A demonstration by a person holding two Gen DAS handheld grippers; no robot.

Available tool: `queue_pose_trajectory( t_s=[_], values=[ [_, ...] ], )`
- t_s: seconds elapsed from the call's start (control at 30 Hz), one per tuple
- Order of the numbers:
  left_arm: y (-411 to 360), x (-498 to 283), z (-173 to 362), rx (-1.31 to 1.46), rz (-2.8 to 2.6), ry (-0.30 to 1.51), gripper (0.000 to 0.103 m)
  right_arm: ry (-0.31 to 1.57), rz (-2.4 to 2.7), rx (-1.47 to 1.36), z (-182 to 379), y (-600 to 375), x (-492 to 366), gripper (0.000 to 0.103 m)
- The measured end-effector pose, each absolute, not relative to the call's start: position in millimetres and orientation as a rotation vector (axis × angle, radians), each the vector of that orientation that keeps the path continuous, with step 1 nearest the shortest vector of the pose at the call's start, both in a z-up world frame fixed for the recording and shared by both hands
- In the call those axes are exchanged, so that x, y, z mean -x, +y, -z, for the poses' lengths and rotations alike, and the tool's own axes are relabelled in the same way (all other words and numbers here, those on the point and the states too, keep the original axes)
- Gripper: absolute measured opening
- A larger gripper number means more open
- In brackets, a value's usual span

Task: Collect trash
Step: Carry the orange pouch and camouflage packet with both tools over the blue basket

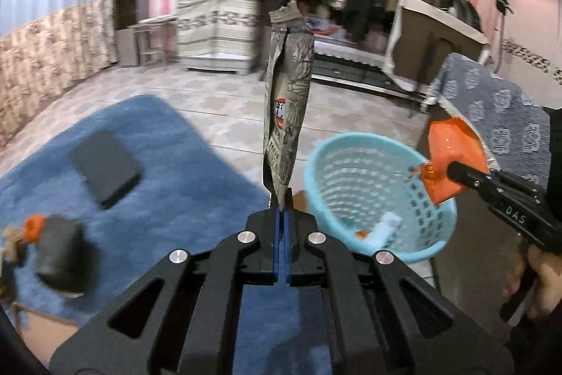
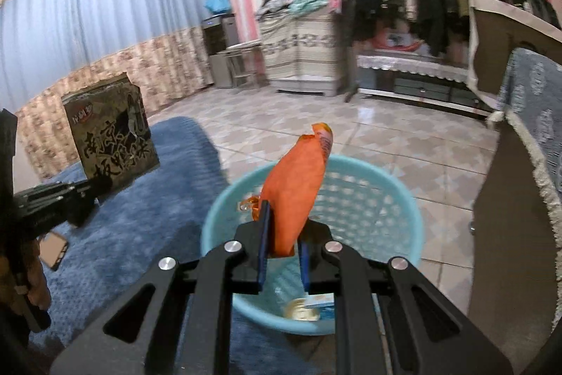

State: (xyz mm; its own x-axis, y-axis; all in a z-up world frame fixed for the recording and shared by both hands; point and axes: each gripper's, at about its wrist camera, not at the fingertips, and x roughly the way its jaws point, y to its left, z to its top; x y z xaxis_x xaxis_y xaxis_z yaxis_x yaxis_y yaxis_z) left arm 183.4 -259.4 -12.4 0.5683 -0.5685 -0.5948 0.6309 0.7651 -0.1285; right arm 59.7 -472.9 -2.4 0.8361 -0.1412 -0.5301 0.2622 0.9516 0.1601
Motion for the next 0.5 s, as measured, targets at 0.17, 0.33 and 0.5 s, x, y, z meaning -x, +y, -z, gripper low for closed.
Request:
queue_pose_trajectory(
  t_s=[0.17, 0.33, 0.5],
  values=[
    [-305.1, -189.1, 23.6, -0.103, 0.783, 0.684, 0.0, 0.545, 0.279, -0.263, 8.7, -501.4, -50.4, 0.015],
    [-335.3, -181.1, 35.7, -0.151, 0.817, 0.666, 0.0, 0.559, 0.302, -0.275, 17.4, -517.1, -48.3, 0.015],
    [-358.2, -180.6, 42.2, -0.159, 0.857, 0.677, 0.0, 0.565, 0.31, -0.275, 22.2, -521.8, -51.8, 0.015]
  ],
)
